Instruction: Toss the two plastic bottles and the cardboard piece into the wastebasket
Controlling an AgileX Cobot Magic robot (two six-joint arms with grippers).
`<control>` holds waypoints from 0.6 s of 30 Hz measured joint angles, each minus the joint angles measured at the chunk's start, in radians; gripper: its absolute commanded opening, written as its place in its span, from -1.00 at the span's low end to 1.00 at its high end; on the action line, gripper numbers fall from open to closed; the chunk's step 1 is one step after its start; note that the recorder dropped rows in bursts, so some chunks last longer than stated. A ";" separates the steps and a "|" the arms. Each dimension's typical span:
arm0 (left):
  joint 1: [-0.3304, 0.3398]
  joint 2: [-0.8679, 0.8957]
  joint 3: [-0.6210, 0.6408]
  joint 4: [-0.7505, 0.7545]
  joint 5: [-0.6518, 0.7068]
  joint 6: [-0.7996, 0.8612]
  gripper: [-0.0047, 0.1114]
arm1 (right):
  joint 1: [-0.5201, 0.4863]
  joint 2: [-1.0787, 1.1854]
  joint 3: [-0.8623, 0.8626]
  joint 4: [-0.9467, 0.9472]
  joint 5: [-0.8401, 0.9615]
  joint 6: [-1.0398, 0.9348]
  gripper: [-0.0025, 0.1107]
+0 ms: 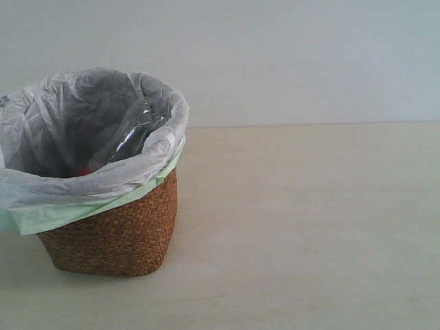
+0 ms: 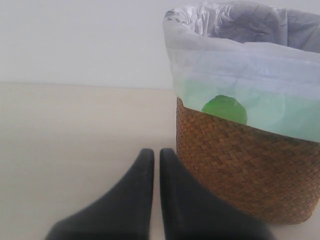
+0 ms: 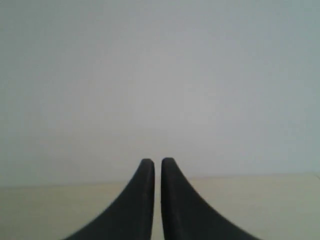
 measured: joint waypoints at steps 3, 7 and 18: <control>0.000 0.000 0.000 0.000 0.000 0.000 -0.85 | -0.001 0.000 0.079 -0.005 0.014 -0.019 -0.91; 0.000 0.000 0.000 0.000 0.000 0.000 -0.85 | -0.001 0.000 0.084 -0.024 0.140 -0.085 -0.91; 0.000 0.000 0.000 0.000 0.000 0.000 -0.85 | -0.001 0.000 0.089 -0.045 0.346 -0.084 -0.91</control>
